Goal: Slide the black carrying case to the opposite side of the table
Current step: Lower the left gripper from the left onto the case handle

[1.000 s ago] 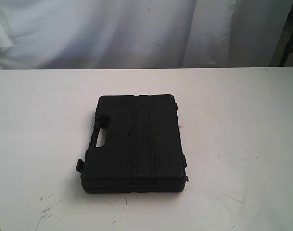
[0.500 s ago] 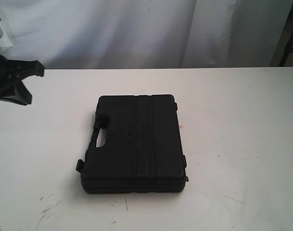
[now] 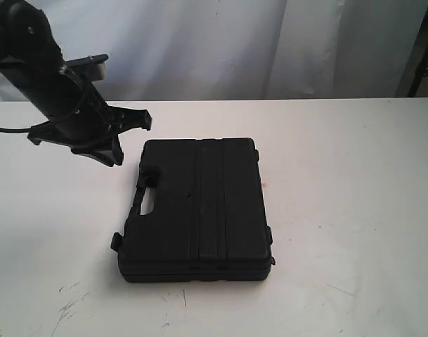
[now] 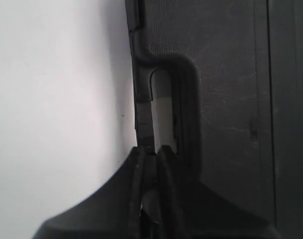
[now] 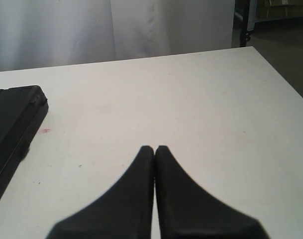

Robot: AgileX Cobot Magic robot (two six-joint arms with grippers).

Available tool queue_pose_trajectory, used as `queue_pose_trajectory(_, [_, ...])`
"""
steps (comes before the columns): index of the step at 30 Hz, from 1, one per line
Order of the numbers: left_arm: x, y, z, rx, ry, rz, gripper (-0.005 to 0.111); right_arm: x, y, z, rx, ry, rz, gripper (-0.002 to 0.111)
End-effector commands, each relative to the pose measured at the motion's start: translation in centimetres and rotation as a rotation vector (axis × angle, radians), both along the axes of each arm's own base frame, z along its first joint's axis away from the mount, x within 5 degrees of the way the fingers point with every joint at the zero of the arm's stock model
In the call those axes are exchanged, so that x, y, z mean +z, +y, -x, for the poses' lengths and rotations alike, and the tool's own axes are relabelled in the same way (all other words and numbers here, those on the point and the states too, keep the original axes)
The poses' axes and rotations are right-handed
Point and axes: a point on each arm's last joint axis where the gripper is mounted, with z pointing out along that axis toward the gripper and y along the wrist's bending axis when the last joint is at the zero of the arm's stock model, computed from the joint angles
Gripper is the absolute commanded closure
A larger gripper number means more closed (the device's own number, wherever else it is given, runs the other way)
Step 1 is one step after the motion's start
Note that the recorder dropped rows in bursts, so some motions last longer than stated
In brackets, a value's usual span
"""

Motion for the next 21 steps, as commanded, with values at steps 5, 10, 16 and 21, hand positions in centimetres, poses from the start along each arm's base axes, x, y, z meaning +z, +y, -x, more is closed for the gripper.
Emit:
queue_pose_trajectory(5, [-2.7,-0.8,-1.5,0.012,0.058,-0.030,0.076,-0.1,0.0,0.0,0.002,-0.002,-0.002,0.108])
queue_pose_trajectory(10, [-4.7,-0.9,-1.9,0.002,0.097,-0.047,0.076,-0.1,0.0,0.0,0.002,-0.002,-0.002,0.108])
queue_pose_trajectory(16, [-6.1,-1.1,-2.1,-0.021,0.116,-0.056,0.076,-0.1,0.0,0.0,0.002,-0.002,-0.002,0.108])
queue_pose_trajectory(21, [-6.9,-1.7,-2.0,-0.029,0.137,-0.043,0.072,-0.1,0.0,0.0,0.002,-0.002,-0.002,0.108])
